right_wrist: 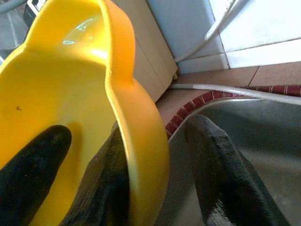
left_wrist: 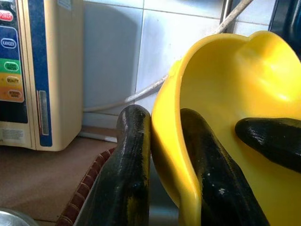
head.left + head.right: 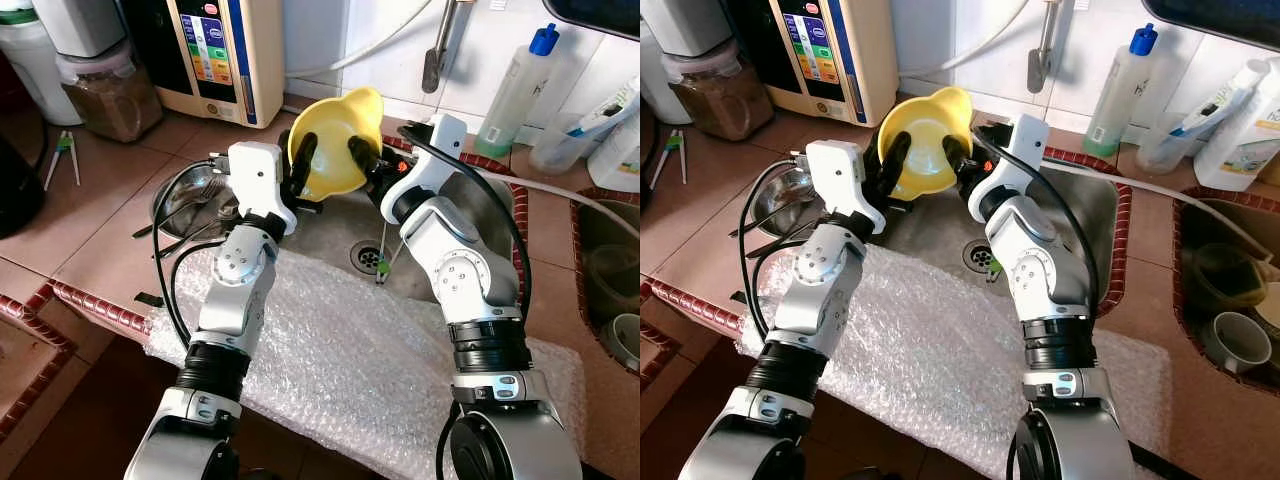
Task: Kitchen organization
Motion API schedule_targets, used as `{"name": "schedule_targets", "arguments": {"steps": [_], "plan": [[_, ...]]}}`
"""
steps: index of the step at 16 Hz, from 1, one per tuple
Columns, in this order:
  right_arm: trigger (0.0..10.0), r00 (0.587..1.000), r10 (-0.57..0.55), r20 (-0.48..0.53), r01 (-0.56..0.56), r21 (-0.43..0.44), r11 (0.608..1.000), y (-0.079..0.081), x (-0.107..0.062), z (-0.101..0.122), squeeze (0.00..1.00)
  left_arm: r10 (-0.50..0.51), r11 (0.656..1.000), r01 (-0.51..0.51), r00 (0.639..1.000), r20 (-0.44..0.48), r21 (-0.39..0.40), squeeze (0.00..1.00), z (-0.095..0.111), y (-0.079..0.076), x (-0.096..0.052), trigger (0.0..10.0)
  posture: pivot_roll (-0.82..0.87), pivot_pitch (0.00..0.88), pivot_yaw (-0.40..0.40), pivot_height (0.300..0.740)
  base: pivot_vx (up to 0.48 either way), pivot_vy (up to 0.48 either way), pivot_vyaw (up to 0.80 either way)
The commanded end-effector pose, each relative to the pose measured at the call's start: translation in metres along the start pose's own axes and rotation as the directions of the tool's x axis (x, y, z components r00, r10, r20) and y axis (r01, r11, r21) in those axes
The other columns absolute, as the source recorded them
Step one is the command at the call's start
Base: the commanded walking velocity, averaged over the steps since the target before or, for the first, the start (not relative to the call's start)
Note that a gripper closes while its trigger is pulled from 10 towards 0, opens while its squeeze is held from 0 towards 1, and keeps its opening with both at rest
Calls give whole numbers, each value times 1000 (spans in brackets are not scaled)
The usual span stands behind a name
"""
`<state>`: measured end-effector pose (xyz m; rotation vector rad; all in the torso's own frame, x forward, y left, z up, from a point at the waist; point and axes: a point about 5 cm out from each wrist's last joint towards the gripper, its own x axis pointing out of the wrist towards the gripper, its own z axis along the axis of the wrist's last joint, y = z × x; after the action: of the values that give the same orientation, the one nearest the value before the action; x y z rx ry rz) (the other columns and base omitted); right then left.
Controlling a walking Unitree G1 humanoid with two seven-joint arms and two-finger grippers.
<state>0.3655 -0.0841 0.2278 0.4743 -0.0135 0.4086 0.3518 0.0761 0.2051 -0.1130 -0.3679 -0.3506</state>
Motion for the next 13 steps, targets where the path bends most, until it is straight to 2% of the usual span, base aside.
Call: {"name": "schedule_targets", "arguments": {"steps": [1,4,5,6,7,8,9,11,13], "plan": [[0,996,-66,-54,67,8,998,-14,-3,-7,0,-30,999,29,997,65,15,0,12,-4,3,0,-70,81,14,740,0,0,0],[0,994,-68,-85,68,-11,998,-13,-6,-12,0,-32,999,31,998,60,21,0,11,-6,2,0,-70,84,17,740,0,0,0],[0,993,-70,-92,69,-23,997,-12,-7,-13,0,-38,999,37,998,57,19,133,11,-6,2,1216,-74,86,18,740,0,0,0],[0,993,-74,-96,71,-37,997,-13,-8,-14,0,-52,999,52,998,45,9,1000,9,-7,2,3137,-73,89,16,740,0,0,0],[0,992,-76,-97,73,-43,996,-13,-8,-14,0,-49,999,48,998,40,10,1000,8,-7,2,9098,-73,90,15,740,0,0,0],[0,992,-81,-99,75,-61,995,-15,-9,-15,0,-67,995,69,997,32,-68,1000,7,-9,1,10000,-76,92,15,740,0,0,0],[0,990,-96,-103,83,-118,989,-18,-10,-17,0,-108,992,109,994,22,-69,1000,6,-14,1,10000,-79,96,15,740,0,0,0],[0,989,-104,-101,89,-144,985,-20,-11,-19,0,-121,991,121,993,5,-60,1000,2,-15,-2,10000,-80,98,15,740,0,0,0],[0,983,-162,-86,144,-186,972,-30,-13,-22,0,-129,990,127,991,-33,-55,1000,-3,-17,-4,10000,-76,107,16,740,0,0,0]]}}
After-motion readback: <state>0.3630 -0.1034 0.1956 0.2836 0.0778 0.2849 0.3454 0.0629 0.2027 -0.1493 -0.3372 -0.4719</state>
